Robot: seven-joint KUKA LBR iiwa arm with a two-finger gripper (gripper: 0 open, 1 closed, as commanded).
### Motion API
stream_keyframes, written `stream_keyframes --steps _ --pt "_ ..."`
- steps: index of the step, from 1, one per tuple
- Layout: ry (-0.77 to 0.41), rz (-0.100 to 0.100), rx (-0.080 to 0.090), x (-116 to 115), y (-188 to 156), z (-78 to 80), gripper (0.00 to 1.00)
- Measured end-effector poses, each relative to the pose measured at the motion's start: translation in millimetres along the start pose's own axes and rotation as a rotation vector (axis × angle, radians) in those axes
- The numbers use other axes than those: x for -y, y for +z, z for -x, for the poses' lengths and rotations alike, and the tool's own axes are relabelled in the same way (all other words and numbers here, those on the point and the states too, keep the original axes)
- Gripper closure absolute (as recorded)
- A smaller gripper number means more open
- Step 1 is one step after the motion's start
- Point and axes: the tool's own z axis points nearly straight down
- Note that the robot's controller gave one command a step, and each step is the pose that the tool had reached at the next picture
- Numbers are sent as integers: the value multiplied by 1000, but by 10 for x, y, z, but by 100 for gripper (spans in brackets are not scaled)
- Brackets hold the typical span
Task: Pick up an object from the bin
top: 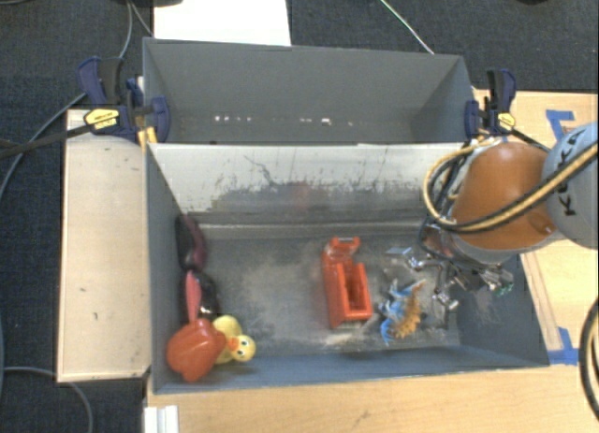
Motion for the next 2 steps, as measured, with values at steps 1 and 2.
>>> stream_keyframes --steps 1,2 --pt "141 -10 14 -52 -883 152 0" --pt "-239 1 0 -356 -312 -111 0"
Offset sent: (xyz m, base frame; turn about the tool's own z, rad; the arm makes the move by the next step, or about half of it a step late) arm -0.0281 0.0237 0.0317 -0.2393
